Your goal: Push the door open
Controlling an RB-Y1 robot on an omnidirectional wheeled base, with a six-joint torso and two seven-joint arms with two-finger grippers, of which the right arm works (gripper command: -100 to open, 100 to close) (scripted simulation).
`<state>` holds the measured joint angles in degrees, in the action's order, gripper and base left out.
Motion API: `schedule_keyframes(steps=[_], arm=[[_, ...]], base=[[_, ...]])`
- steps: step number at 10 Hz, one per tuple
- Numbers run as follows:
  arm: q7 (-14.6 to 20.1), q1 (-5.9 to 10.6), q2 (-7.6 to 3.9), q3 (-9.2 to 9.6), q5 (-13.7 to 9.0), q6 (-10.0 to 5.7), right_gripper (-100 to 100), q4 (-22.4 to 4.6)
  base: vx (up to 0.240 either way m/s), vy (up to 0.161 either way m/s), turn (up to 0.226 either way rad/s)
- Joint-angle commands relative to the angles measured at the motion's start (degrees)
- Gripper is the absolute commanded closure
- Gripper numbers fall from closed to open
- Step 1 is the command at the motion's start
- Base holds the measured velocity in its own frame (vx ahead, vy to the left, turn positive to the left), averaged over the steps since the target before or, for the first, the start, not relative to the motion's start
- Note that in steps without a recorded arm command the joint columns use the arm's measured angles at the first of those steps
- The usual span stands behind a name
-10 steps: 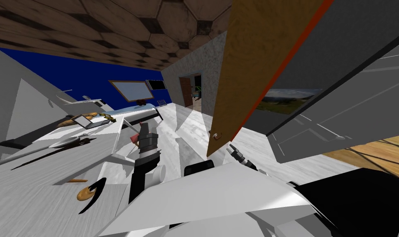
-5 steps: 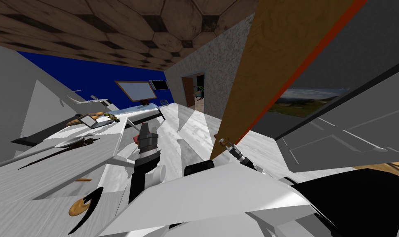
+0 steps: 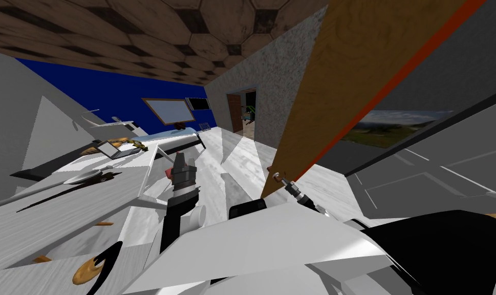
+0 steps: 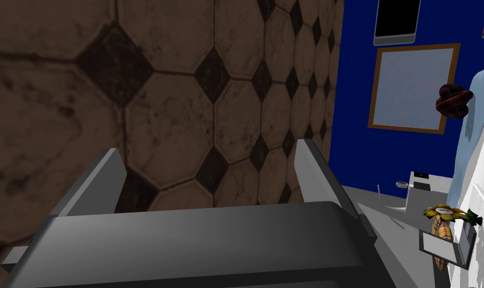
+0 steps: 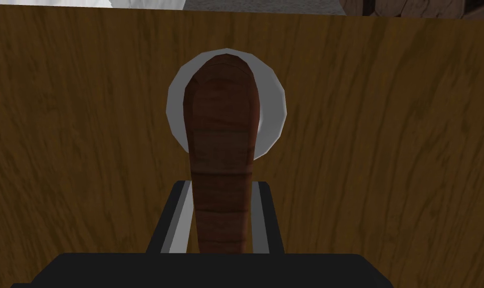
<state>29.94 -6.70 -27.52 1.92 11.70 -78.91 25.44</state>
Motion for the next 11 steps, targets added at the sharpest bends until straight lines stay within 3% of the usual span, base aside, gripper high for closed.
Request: schedule_keyframes(steps=[1, 4, 5, 9, 10, 11], arm=[[0.0, -0.03, -0.02, -0.02, 0.0, -0.12, 100, 0.0], [0.0, -0.03, -0.02, -0.02, 0.0, -0.12, 100, 0.0], [-1.0, 0.84, 0.60, -0.91, -1.0, 1.66, 100, -0.2], [-1.5, 1.36, 0.92, -1.43, -1.5, 2.56, 100, -0.3], [-2.9, 2.71, 1.74, -2.82, -2.9, 4.92, 100, -0.4], [-3.3, 3.09, 1.97, -3.20, -3.3, 5.57, 100, -0.5]], base=[[-0.018, -0.007, 0.005], [-0.006, -0.002, -0.003], [0.100, 0.037, -0.043], [0.109, 0.036, 0.004], [0.141, 0.033, -0.053], [0.215, 0.066, -0.043]])
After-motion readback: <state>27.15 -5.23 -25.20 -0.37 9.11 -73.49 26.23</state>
